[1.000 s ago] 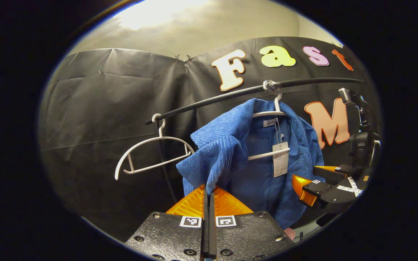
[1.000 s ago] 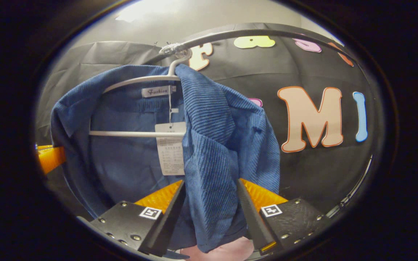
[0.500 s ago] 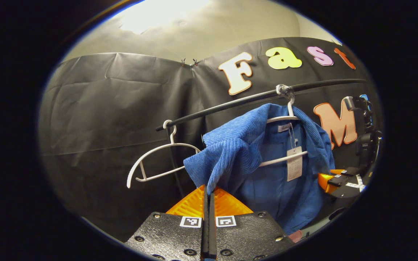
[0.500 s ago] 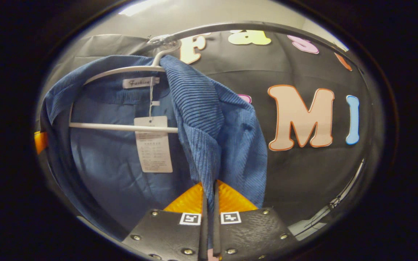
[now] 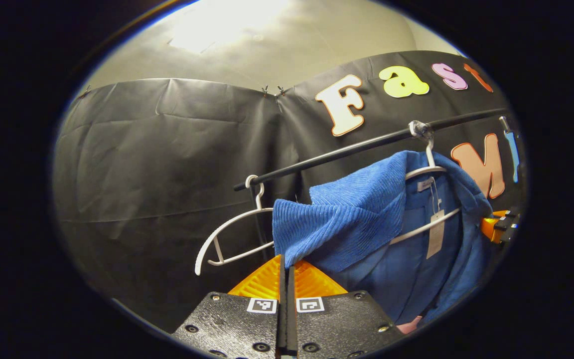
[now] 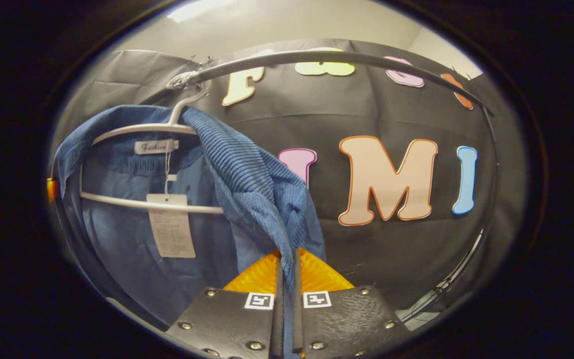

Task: Grasp the clothes on the hanger with both hands and then place them into the laundry hamper below.

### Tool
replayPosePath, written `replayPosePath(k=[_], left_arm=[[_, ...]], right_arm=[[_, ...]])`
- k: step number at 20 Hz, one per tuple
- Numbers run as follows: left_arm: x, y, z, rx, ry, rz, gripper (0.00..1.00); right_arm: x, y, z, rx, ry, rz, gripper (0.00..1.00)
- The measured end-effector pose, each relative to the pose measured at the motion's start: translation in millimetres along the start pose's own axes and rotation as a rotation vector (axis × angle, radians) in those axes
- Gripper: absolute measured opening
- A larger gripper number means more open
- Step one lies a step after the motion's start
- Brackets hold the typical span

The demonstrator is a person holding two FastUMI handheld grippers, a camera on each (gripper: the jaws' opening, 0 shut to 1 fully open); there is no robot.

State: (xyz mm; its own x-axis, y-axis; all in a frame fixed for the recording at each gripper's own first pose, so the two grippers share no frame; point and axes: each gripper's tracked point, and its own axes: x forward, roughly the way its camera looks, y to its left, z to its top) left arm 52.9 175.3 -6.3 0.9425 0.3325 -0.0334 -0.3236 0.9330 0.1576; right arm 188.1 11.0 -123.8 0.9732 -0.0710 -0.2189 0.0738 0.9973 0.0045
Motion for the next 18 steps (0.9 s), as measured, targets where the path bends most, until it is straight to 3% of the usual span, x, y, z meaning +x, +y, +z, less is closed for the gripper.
replayPosePath(k=[8,18], left_arm=[[24,10,10,0.022,-0.028,0.013,0.00],[67,25,32,0.051,-0.093,0.021,0.02]], right_arm=[[14,-35,31,0.002,-0.061,-0.045,0.07],[27,-52,52,0.006,-0.103,-0.079,0.10]])
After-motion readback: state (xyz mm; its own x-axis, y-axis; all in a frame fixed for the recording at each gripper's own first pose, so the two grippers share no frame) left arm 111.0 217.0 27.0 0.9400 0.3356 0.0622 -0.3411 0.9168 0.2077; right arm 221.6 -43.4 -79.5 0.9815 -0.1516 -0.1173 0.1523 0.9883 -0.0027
